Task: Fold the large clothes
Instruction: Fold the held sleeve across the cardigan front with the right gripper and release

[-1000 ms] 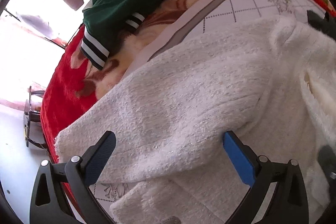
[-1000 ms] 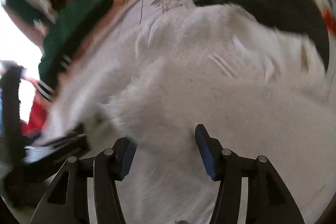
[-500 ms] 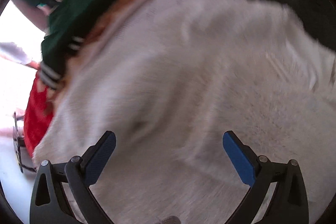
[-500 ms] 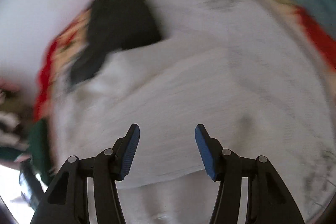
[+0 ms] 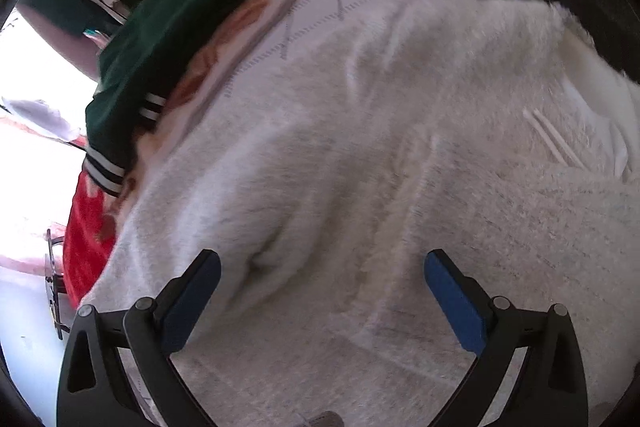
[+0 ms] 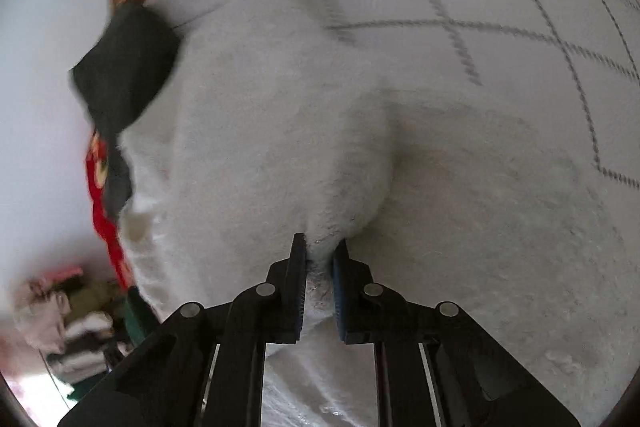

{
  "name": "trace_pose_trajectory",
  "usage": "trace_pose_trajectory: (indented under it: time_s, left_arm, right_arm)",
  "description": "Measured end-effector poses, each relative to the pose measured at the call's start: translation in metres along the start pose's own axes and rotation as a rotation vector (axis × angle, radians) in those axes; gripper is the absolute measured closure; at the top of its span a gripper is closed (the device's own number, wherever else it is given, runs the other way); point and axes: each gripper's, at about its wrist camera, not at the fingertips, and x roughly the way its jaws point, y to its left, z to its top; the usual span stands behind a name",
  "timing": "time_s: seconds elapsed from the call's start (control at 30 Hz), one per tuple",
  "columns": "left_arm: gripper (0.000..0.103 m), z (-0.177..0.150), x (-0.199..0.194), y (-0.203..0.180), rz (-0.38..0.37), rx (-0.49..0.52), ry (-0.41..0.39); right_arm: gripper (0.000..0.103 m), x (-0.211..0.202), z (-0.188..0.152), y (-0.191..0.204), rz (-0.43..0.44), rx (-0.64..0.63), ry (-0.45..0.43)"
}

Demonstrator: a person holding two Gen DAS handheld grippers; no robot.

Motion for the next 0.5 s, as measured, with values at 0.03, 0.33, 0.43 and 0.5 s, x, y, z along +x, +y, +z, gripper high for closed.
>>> trace_pose_trajectory:
  time_s: [0.03,0.33,0.43,0.5]
  left_arm:
    - [0.0,-0.001,-0.001,0.0,0.005,0.0,-0.01]
    - [0.0,-0.006,0.014,-0.008,0.021,0.091,0.01]
    - [0.0,-0.011,-0.002,0.012,-0.018,0.032,0.008]
    - [0.0,-0.02,-0.013,0.034,-0.05,-0.024,0.022]
  right_arm:
    - [0.089,0.0,-0.004,0.007,-0.064,-0.076,-0.001]
    - [0.045,-0.001,-0.035,0.028,-0.506,-0.366,0.043]
    - [0.033,0.001,-0.065,0.048,-0.607,-0.541,-0.001]
    - [0.033,0.004,-0.083,0.058,-0.616,-0.612,-0.009]
